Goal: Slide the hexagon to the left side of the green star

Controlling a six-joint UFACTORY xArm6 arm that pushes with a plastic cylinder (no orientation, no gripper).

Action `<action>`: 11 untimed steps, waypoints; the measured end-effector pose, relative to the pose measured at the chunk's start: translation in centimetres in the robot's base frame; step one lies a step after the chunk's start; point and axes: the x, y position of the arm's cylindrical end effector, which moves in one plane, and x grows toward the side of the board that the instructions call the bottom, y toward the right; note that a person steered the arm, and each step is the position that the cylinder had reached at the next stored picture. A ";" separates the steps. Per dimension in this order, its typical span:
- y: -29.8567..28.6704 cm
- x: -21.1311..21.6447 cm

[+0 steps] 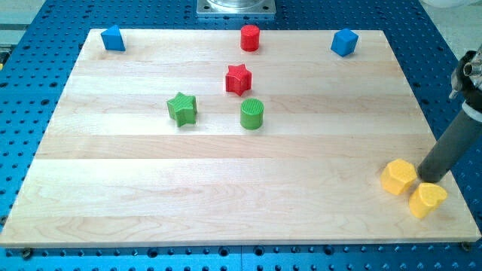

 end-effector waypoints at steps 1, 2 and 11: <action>-4.6 1.4; -11.6 0.7; -48.6 -7.0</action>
